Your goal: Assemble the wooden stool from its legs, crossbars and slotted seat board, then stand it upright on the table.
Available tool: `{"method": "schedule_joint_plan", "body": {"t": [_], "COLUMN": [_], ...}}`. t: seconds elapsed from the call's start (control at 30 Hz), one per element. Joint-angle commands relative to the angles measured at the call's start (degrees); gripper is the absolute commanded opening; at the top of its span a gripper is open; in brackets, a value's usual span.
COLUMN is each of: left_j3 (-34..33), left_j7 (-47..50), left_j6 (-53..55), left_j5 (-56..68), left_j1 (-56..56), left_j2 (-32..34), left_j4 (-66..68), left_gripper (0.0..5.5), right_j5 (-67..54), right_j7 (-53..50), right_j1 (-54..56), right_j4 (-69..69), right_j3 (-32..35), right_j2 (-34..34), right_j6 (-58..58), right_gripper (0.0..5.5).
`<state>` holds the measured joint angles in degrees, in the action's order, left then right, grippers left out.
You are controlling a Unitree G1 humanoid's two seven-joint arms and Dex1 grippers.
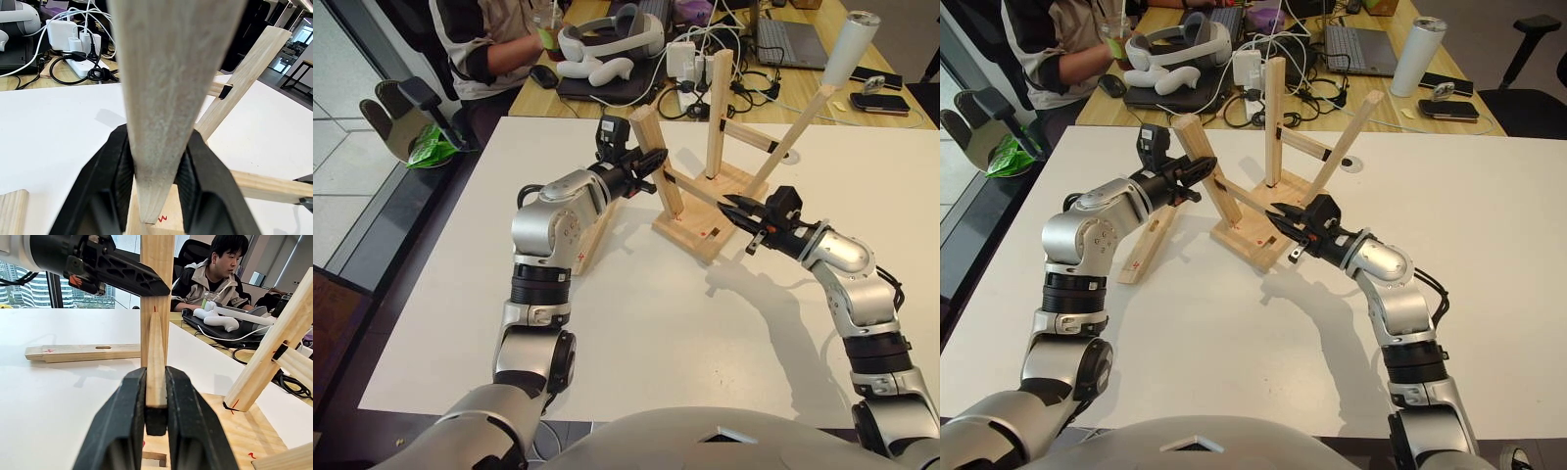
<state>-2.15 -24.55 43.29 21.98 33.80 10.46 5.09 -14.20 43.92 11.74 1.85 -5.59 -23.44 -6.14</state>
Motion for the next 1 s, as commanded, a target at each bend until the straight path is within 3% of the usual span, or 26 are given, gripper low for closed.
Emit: {"method": "schedule_joint_plan", "body": {"t": [0.03,0.4,1.0], "left_j3": [0.48,0.58,1.13], "left_j7": [-0.74,-0.44,-0.41], "left_j6": [0.59,0.16,-0.20], "left_j5": [1.00,0.75,0.57], "left_j1": [0.40,-0.09,-0.71], "left_j2": [-0.51,-0.83,-1.03], "left_j4": [-1.11,-1.49,-2.15], "left_gripper": [1.04,1.04,1.04], "right_j5": [1.07,1.62,-1.14], "right_j7": [-0.24,0.52,-3.23], "right_j1": [0.80,2.15,11.57], "right_j4": [-0.50,0.45,7.30], "right_j3": [-0.41,-0.97,-2.11], "right_j2": [-0.66,-1.88,4.79], "right_j6": [-1.50,-3.78,-12.28], "right_gripper": [0.40,0.40,0.40]}}
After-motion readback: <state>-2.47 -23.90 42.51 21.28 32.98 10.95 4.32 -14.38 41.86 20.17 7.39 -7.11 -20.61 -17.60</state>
